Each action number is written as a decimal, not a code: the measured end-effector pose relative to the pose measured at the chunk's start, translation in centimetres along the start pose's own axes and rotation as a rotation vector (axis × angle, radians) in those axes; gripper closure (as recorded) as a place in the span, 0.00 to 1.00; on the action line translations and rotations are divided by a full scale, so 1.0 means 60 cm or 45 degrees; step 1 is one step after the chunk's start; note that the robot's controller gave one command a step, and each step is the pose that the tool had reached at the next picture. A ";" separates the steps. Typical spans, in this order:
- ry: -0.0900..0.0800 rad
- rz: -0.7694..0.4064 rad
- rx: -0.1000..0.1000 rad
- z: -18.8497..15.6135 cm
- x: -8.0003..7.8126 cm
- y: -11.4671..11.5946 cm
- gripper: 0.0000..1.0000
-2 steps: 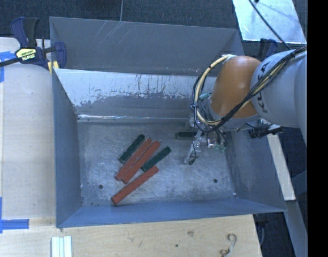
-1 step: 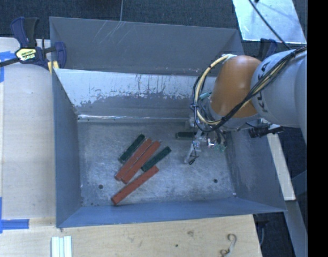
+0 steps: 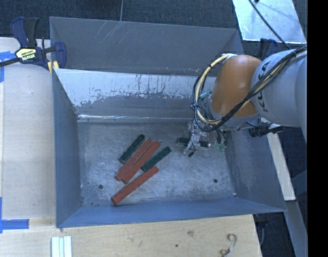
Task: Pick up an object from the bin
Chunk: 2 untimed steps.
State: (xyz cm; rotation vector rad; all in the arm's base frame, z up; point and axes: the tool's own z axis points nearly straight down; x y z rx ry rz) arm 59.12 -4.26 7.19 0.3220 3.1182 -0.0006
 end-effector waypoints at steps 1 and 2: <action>-0.001 -0.003 -0.001 -0.062 -0.004 0.000 1.00; -0.007 -0.007 -0.002 -0.195 -0.010 0.000 1.00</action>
Offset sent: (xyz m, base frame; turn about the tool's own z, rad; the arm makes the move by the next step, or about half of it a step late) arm 0.0001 0.0000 0.0344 0.0000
